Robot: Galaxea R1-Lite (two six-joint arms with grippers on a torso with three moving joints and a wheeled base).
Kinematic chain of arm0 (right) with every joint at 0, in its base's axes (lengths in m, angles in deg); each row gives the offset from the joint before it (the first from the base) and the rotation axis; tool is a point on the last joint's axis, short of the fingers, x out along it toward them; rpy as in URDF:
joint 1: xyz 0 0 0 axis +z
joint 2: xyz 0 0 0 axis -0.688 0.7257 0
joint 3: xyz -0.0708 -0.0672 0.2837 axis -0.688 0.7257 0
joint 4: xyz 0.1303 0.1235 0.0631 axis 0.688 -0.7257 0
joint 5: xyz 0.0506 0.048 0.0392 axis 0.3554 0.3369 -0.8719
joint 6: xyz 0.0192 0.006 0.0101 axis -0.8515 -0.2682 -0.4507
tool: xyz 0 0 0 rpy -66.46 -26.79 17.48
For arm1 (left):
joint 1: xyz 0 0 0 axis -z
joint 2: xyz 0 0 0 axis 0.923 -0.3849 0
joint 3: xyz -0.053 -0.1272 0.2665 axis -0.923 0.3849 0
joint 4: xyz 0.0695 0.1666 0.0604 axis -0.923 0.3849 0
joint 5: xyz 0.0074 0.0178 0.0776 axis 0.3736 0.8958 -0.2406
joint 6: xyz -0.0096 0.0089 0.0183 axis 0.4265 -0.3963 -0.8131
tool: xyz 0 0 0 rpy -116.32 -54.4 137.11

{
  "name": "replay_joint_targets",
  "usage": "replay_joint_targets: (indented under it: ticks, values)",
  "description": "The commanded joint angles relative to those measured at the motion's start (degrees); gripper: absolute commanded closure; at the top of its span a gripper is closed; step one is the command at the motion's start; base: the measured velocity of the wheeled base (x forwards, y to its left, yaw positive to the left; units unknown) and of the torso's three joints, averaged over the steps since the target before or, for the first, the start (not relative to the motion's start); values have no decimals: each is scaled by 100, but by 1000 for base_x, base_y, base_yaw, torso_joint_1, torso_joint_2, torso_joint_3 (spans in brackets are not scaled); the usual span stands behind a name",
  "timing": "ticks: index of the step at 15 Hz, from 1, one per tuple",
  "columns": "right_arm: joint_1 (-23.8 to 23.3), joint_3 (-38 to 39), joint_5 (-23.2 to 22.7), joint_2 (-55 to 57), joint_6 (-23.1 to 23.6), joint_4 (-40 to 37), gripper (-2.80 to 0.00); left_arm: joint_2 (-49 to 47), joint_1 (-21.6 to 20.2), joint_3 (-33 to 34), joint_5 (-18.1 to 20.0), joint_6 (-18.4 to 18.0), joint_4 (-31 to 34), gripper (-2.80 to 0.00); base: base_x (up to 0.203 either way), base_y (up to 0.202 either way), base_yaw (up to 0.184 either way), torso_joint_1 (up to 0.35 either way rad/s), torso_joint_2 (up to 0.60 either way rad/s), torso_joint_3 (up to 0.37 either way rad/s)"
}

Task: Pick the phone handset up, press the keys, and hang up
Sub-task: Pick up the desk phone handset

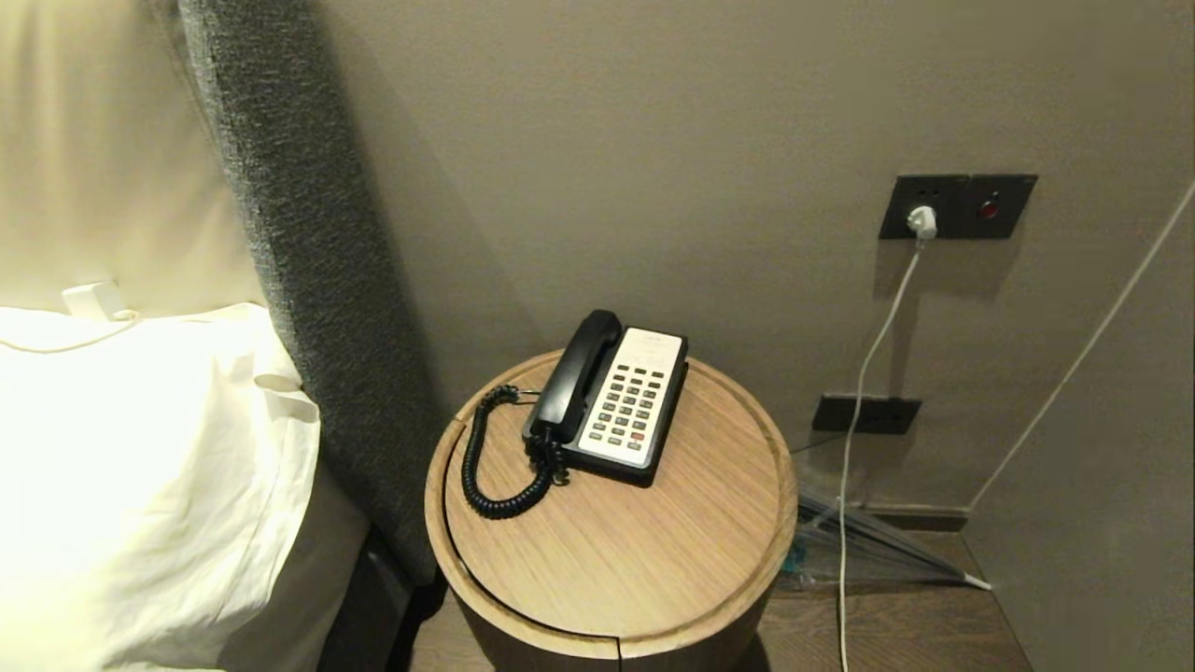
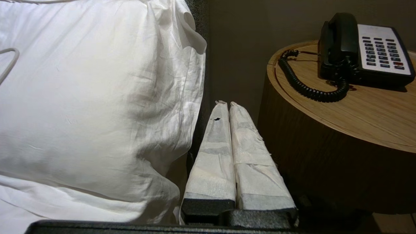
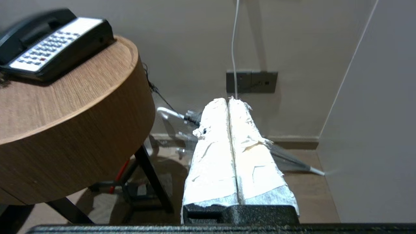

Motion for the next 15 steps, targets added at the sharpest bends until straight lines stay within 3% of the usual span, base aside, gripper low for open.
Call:
replay_joint_targets:
  ticks: [1,15]
  values:
    - [0,123,-2,-4,-2,3,0,-7,0,229,5,-3,-7,0,0,0,0,2,1,-190]
    - [7,123,-2,-4,-2,3,0,-7,0,229,-4,24,-7,0,0,0,0,2,3,-198]
